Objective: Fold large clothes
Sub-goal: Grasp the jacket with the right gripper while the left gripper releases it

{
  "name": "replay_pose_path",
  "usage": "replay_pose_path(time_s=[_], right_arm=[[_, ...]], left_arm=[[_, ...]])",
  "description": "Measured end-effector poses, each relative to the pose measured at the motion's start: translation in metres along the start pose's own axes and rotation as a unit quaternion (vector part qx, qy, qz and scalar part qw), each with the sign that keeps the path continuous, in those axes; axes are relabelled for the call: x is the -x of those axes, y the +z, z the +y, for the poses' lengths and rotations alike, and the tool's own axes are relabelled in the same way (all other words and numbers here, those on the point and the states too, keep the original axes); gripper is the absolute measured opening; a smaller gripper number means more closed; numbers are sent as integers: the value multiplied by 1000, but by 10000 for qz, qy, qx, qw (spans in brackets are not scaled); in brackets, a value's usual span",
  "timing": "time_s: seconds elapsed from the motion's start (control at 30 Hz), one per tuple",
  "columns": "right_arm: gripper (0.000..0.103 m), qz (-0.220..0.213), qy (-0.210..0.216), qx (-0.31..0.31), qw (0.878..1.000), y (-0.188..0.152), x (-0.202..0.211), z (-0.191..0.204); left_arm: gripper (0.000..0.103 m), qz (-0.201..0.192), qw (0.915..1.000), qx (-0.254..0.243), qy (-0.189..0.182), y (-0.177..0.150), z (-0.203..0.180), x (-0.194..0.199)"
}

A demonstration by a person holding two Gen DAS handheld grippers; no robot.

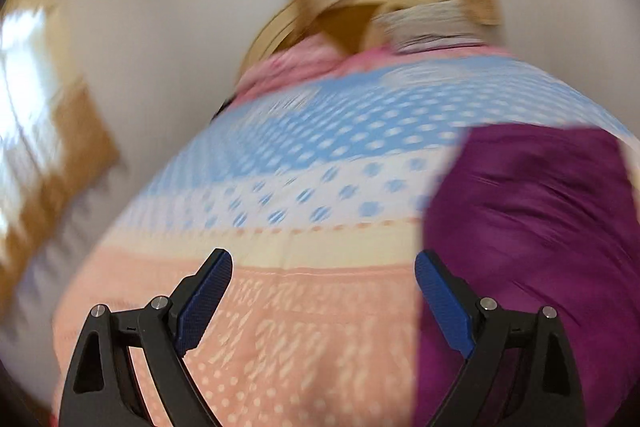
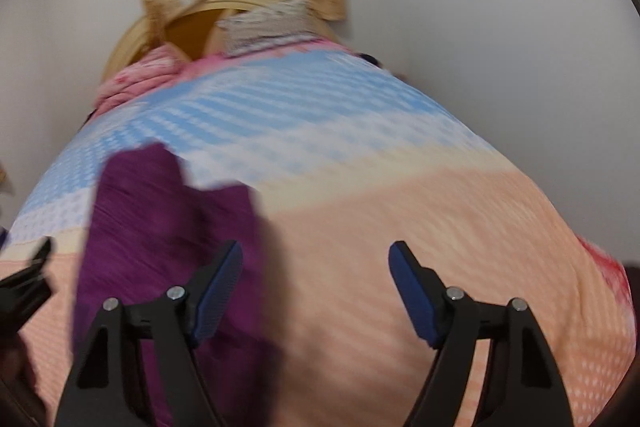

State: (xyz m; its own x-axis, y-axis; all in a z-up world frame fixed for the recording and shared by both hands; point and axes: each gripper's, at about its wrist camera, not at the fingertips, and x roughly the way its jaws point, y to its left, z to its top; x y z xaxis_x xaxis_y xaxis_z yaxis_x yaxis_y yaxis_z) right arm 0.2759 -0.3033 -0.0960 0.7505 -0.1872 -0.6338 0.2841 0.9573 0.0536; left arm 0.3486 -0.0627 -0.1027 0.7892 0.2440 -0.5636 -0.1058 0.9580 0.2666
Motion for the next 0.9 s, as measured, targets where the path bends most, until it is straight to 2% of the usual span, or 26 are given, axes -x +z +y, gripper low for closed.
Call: replay_pose_path(time_s=[0.07, 0.1, 0.13, 0.2, 0.23, 0.3, 0.37, 0.47, 0.57, 0.63, 0.9], right_arm=[[71, 65, 180, 168, 9997, 18, -14, 41], [65, 64, 276, 234, 9993, 24, -24, 60], [52, 30, 277, 303, 9992, 27, -33, 74], [47, 65, 551, 217, 9982, 26, -58, 88], [40, 159, 422, 247, 9987, 20, -70, 90], [39, 379, 369, 91, 9986, 2, -89, 78], [39, 494, 139, -42, 9987, -18, -98, 57], [40, 558, 161, -364, 9976, -43, -102, 32], [41, 444, 119, -475, 9978, -61, -104, 20], [41, 443, 190, -524, 9975, -62, -107, 18], [43, 474, 335, -625, 9964, -63, -116, 11]], left_arm=[[93, 265, 9986, 425, 167, 9, 8, -25], [93, 376, 9973, 619, 78, 11, 9, -32], [93, 468, 9955, 815, -86, 13, 8, -37], [93, 558, 9925, 1001, -419, 14, -1, -42], [93, 531, 9925, 953, -550, 15, -12, -41], [93, 421, 9943, 725, -665, 19, -38, -42], [93, 295, 9961, 405, -730, 15, -63, -39], [93, 225, 9962, 72, -836, 1, -95, -38], [94, -24, 9976, -209, -666, -7, -117, -33], [95, -55, 9982, -210, -560, -9, -123, -33], [95, 241, 9951, 87, -958, -16, -117, -55]])
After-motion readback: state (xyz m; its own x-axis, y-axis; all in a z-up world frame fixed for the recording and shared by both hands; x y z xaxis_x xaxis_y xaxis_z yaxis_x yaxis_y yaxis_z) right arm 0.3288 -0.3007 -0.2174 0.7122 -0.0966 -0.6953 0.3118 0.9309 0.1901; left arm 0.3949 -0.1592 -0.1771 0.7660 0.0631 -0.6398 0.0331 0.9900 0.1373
